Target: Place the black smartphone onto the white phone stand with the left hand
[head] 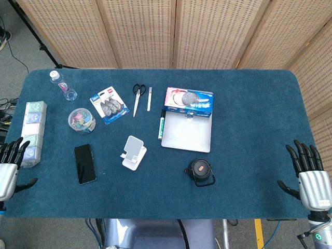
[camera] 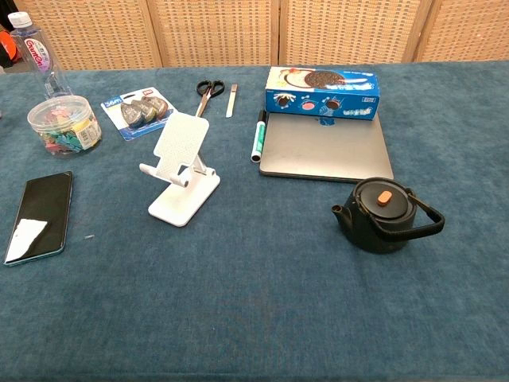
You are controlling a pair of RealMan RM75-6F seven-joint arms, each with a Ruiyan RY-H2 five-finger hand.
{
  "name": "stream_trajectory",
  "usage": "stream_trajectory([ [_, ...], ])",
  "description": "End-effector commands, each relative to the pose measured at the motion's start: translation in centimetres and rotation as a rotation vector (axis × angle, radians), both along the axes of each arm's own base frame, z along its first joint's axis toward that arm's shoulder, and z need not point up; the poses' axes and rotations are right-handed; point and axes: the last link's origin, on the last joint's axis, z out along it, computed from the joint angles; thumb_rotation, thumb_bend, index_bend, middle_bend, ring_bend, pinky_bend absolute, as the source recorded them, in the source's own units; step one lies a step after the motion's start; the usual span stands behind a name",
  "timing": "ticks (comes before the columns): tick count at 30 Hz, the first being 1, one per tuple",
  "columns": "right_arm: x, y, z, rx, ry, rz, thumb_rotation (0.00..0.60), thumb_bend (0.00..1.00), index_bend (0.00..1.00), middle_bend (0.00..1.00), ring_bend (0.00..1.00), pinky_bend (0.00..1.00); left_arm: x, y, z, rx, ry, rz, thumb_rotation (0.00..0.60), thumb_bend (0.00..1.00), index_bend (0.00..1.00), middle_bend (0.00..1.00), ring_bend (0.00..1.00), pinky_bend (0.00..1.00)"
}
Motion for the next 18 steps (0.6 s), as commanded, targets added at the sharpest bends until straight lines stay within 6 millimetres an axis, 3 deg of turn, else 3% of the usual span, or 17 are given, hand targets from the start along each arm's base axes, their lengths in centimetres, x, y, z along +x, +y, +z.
stream_trajectory([
  [1,0.0,-0.1,-0.1,0.002,-0.002,-0.006,0.6,0.0,0.0,0.0,0.0,0.0,-0.1,0.0,0.0,-0.005,0.005,0.002,0.6,0.0,0.0,0.0,0.0,0.0],
  [6,-0.1,-0.1,-0.1,0.001,-0.007,-0.015,0.6,0.0,0.0,0.0,0.0,0.0,-0.1,0.4,-0.4,-0.048,0.031,-0.033,0.6,0.0,0.0,0.0,0.0,0.0],
  [9,-0.5,-0.5,-0.6,0.015,-0.002,-0.034,0.6,0.0,0.0,0.0,0.0,0.0,-0.2,1.9,-1.8,-0.156,0.142,-0.135,0.6,0.0,0.0,0.0,0.0,0.0],
  [13,-0.8,-1.1,-1.2,0.021,0.017,-0.052,0.6,0.0,0.0,0.0,0.0,0.0,0.4,4.2,-4.0,-0.287,0.285,-0.37,0.6,0.0,0.0,0.0,0.0,0.0],
  [18,-1.1,-1.5,-1.1,-0.001,0.034,-0.074,0.6,0.0,0.0,0.0,0.0,0.0,0.1,5.7,-5.5,-0.422,0.414,-0.589,0.6,0.03,0.0,0.0,0.0,0.0],
])
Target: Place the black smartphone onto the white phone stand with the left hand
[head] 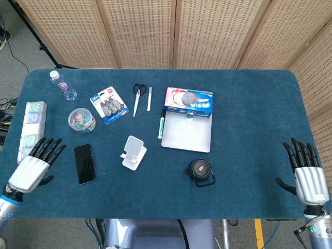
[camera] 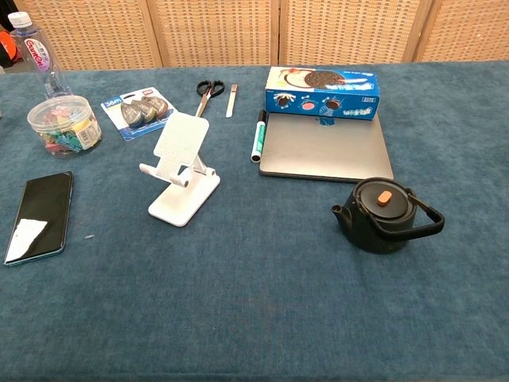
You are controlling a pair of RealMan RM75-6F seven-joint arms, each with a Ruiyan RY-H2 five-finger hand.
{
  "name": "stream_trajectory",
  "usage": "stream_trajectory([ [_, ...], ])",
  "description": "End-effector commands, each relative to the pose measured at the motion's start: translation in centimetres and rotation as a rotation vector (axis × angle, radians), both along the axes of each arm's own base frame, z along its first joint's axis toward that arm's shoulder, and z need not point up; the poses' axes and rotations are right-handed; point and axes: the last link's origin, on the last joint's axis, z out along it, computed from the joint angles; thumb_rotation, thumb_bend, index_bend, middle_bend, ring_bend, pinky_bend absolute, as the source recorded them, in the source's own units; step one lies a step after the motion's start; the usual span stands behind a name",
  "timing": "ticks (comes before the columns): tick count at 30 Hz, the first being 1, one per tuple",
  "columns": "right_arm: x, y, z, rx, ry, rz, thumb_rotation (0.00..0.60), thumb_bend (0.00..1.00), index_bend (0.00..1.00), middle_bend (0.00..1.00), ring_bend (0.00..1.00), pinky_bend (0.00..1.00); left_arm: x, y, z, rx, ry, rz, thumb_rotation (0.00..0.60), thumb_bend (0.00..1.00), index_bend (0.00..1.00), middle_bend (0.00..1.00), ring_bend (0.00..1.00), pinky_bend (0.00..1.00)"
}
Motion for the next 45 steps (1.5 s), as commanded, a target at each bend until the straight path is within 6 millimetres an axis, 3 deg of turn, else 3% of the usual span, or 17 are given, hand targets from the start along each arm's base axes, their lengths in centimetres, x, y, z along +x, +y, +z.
stream_trajectory([
  [1,-0.2,-0.2,0.2,-0.013,0.009,-0.013,0.6,0.0,0.0,0.0,0.0,0.0,0.0,1.8,-2.4,-0.18,0.123,-0.218,0.6,0.05,0.0,0.0,0.0,0.0],
  [6,-0.7,-0.5,0.5,-0.024,0.005,-0.048,0.6,0.0,0.0,0.0,0.0,0.0,-1.5,2.4,-2.3,-0.291,0.139,-0.237,0.6,0.13,0.0,0.0,0.0,0.02],
  [12,-0.9,-0.7,0.5,-0.017,0.0,-0.062,0.6,0.0,0.0,0.0,0.0,0.0,-2.6,2.7,-1.6,-0.304,0.166,-0.251,0.6,0.14,0.0,0.0,0.0,0.02],
  [17,-0.9,-0.8,0.2,-0.007,0.005,-0.072,0.6,0.0,0.0,0.0,0.0,0.0,-3.0,3.2,-2.2,-0.326,0.183,-0.238,0.6,0.14,0.0,0.0,0.0,0.02],
  [25,-1.1,-0.9,0.2,0.007,0.009,-0.093,0.6,0.0,0.0,0.0,0.0,0.0,-2.6,5.2,-3.7,-0.364,0.217,-0.235,0.6,0.16,0.0,0.0,0.0,0.02],
  [37,-1.1,-1.1,0.7,0.001,-0.008,-0.103,0.6,0.0,0.0,0.0,0.0,0.0,-2.7,6.8,-4.3,-0.399,0.306,-0.182,0.6,0.18,0.0,0.0,0.0,0.02],
  [45,-1.3,-1.1,0.8,0.001,-0.018,-0.109,0.6,0.0,0.0,0.0,0.0,0.0,-1.7,7.6,-6.3,-0.422,0.331,-0.184,0.6,0.18,0.0,0.0,0.0,0.02],
])
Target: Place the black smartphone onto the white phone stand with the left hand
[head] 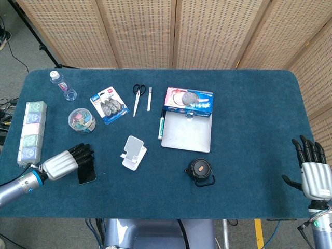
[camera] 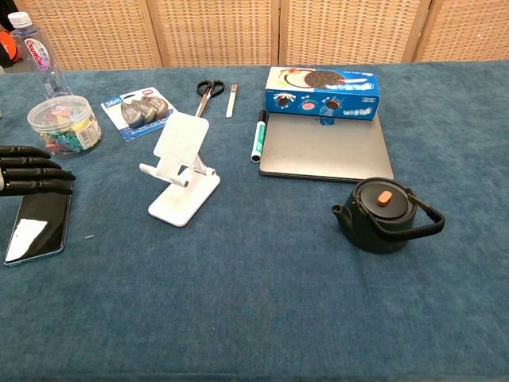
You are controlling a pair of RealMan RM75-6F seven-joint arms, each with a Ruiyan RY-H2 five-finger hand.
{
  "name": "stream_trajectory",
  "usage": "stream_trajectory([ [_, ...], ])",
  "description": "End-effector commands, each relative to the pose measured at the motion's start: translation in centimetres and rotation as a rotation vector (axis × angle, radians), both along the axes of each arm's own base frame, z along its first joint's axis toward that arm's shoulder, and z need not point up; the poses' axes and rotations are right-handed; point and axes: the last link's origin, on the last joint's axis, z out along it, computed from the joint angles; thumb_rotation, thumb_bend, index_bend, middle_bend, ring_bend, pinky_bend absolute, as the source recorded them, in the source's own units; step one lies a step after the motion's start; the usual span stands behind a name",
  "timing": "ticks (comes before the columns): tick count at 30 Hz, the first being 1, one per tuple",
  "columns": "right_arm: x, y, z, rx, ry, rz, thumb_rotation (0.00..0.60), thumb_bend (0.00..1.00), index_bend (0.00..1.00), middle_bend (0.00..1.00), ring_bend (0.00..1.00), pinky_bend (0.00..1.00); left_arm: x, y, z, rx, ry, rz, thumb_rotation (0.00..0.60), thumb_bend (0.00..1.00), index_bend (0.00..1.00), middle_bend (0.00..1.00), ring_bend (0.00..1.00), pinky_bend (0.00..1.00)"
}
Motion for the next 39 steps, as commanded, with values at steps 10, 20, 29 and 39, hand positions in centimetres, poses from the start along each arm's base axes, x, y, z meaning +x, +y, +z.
stream_trajectory([
  [10,-0.1,-0.1,0.3,-0.007,-0.013,-0.008,0.6,0.0,0.0,0.0,0.0,0.0,0.5,0.0,-1.4,-0.031,0.018,-0.011,0.6,0.19,0.01,0.0,0.0,0.06],
  [20,-0.1,0.0,0.3,0.001,-0.019,-0.011,0.6,0.0,0.0,0.0,0.0,0.0,0.6,-0.3,-2.5,-0.056,-0.005,0.007,0.6,0.27,0.22,0.03,0.02,0.17],
  [29,0.0,0.0,0.3,0.006,-0.027,-0.011,0.6,0.0,0.0,0.0,0.0,0.0,0.4,-0.8,-2.8,-0.026,-0.058,-0.01,0.6,0.26,0.53,0.37,0.29,0.36],
  [39,0.1,0.1,0.2,0.009,-0.032,-0.008,0.6,0.0,0.0,0.0,0.0,0.0,0.9,-0.3,-1.1,0.056,-0.139,-0.071,0.6,0.27,0.6,0.42,0.34,0.39],
])
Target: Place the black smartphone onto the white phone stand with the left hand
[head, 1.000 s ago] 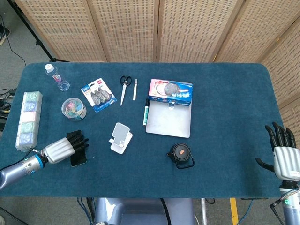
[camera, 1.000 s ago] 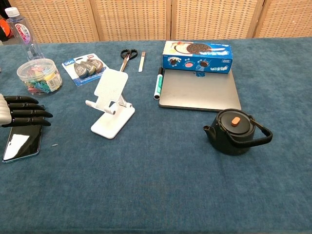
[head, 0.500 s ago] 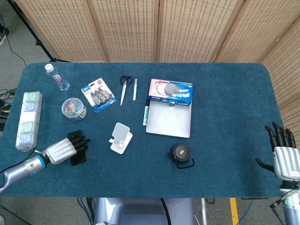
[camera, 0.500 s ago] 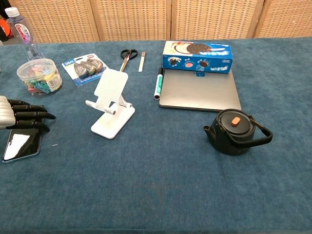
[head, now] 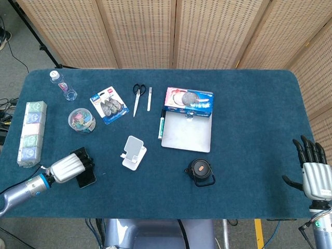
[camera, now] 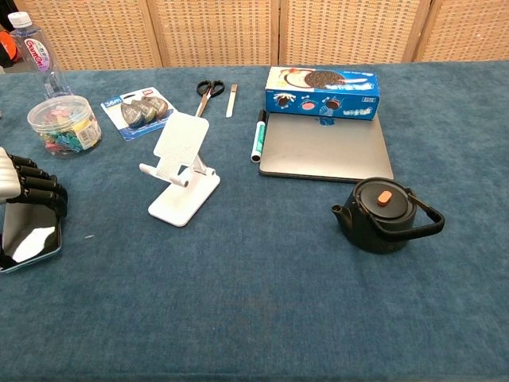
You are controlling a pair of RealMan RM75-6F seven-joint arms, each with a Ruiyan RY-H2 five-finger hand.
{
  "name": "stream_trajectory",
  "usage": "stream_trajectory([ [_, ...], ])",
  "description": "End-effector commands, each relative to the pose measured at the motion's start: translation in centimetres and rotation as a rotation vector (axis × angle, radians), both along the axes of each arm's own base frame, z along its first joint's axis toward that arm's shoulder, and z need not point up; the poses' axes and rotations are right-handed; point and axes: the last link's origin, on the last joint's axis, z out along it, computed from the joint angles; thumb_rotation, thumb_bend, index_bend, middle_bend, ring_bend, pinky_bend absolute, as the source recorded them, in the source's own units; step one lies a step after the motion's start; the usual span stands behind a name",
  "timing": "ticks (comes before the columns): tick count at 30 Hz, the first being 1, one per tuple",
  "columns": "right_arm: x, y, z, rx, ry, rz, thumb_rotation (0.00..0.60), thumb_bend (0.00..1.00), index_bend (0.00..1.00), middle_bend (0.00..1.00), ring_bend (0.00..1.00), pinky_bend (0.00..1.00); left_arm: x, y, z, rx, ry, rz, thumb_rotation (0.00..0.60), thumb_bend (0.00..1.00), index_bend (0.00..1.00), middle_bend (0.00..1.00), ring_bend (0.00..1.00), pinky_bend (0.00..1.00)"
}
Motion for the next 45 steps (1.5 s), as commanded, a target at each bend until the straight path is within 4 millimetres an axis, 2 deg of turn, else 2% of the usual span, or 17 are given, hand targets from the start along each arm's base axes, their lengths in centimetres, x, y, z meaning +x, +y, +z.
stream_trajectory([
  [1,0.0,0.0,0.0,0.001,-0.002,0.0,0.6,0.0,0.0,0.0,0.0,0.0,0.2,0.4,0.8,0.041,-0.027,-0.016,0.6,0.27,0.6,0.42,0.34,0.39],
  [5,0.0,0.0,0.1,0.0,-0.004,0.0,0.6,0.0,0.0,0.0,0.0,0.0,0.6,0.8,1.6,0.07,-0.044,-0.039,0.6,0.27,0.6,0.42,0.34,0.39],
  [9,0.0,0.0,0.1,-0.002,-0.006,0.0,0.6,0.0,0.0,0.0,0.0,0.0,2.2,1.3,2.8,0.137,-0.085,-0.15,0.6,0.27,0.6,0.42,0.34,0.39],
  [15,0.1,0.0,0.0,0.005,-0.009,0.0,0.6,0.0,0.0,0.0,0.0,0.0,7.6,3.1,5.7,0.283,-0.091,-0.585,0.6,0.24,0.6,0.42,0.34,0.39],
  [19,0.1,0.0,0.0,0.004,-0.012,0.0,0.6,0.0,0.0,0.0,0.0,0.0,9.6,4.6,6.1,0.314,-0.041,-0.696,0.6,0.22,0.6,0.42,0.34,0.39],
  [26,-0.2,-0.2,0.4,-0.005,-0.024,-0.013,0.6,0.0,0.0,0.0,0.0,0.0,13.4,7.8,4.5,0.332,0.111,-0.846,0.6,0.21,0.6,0.42,0.34,0.39],
  [30,-0.5,-0.4,0.7,-0.015,-0.027,-0.026,0.6,0.0,0.0,0.0,0.0,0.0,15.0,8.7,3.5,0.322,0.142,-0.89,0.6,0.21,0.6,0.42,0.34,0.39],
  [36,-0.8,-0.6,1.1,-0.032,-0.03,-0.039,0.6,0.0,0.0,0.0,0.0,0.0,17.6,9.2,2.4,0.303,0.097,-0.933,0.6,0.22,0.58,0.42,0.34,0.39],
  [45,-1.5,-0.9,1.3,-0.039,-0.028,-0.064,0.6,0.0,0.0,0.0,0.0,0.0,18.3,9.6,-0.3,0.24,0.118,-0.945,0.6,0.22,0.55,0.4,0.34,0.39],
])
